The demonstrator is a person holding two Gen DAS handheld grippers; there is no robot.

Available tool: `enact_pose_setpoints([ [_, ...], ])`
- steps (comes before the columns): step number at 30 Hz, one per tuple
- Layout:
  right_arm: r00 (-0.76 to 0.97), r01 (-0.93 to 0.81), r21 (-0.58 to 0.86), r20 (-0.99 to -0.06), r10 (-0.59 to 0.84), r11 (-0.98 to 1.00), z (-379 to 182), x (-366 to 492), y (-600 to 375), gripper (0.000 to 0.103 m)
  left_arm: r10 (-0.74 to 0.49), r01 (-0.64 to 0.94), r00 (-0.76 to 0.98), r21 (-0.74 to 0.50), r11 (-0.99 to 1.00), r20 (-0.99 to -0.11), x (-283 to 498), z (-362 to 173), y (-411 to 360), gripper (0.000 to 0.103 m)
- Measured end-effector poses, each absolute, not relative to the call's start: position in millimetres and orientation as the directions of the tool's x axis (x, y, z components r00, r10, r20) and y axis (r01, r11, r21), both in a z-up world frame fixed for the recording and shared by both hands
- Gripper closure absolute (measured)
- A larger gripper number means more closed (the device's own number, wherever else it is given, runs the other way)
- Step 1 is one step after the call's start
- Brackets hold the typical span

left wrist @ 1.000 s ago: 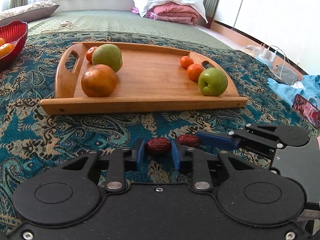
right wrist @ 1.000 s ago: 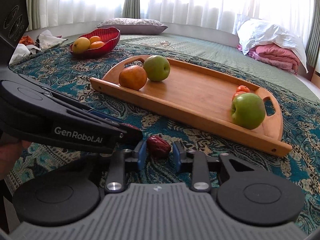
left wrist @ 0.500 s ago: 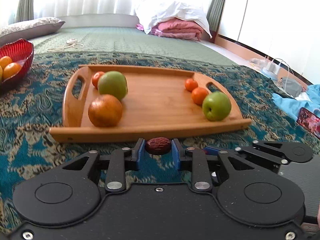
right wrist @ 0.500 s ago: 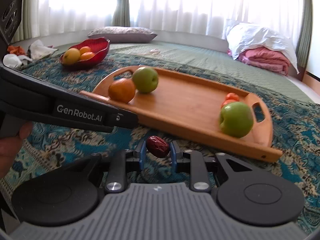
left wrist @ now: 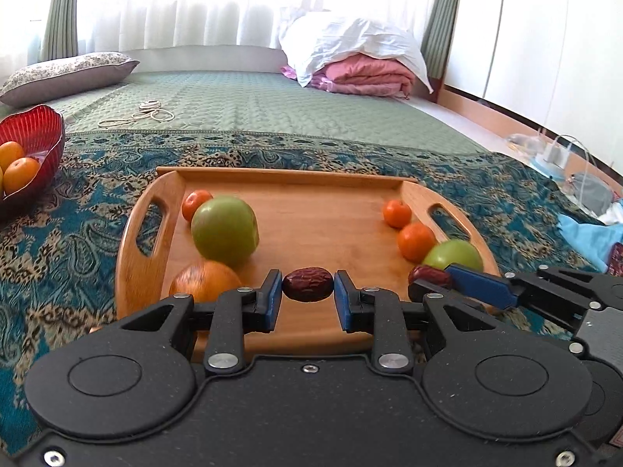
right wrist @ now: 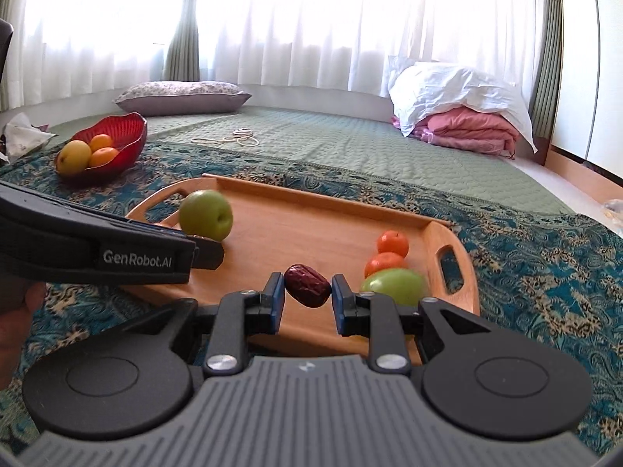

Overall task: Organize fruits
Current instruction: 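Carry the left tool's red date over the tray while the right tool carries its date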

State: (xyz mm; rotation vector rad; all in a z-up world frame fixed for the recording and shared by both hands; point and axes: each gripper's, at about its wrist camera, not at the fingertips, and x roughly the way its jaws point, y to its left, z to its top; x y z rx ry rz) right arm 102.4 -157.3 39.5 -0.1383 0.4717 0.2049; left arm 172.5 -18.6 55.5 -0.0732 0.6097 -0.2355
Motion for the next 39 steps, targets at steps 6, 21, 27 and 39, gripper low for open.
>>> enact_pose_setpoints([
  [6, 0.872, -0.220, -0.108, -0.467, 0.146, 0.970, 40.1, 121.9, -155.4, 0.073, -0.208, 0.171, 0.793, -0.120, 0.978, -0.573, 196.2, 49.3, -22.7, 0.076],
  [21, 0.843, -0.209, -0.043, -0.514, 0.158, 0.977, 41.6, 166.8, -165.5, 0.073, -0.196, 0.144, 0.768, -0.134, 0.980, -0.610, 245.4, 44.6, -20.3, 0.076],
  [27, 0.795, -0.200, 0.052, -0.575, 0.193, 0.978, 48.8, 199.4, -176.4, 0.073, -0.203, 0.144, 0.744, -0.143, 0.979, -0.637, 272.0, 49.1, -25.8, 0.076],
  [39, 0.726, -0.199, 0.025, -0.668, 0.164, 0.980, 42.5, 234.9, -173.8, 0.073, -0.215, 0.173, 0.650, -0.133, 0.976, -0.729, 315.6, 48.4, -35.5, 0.076],
])
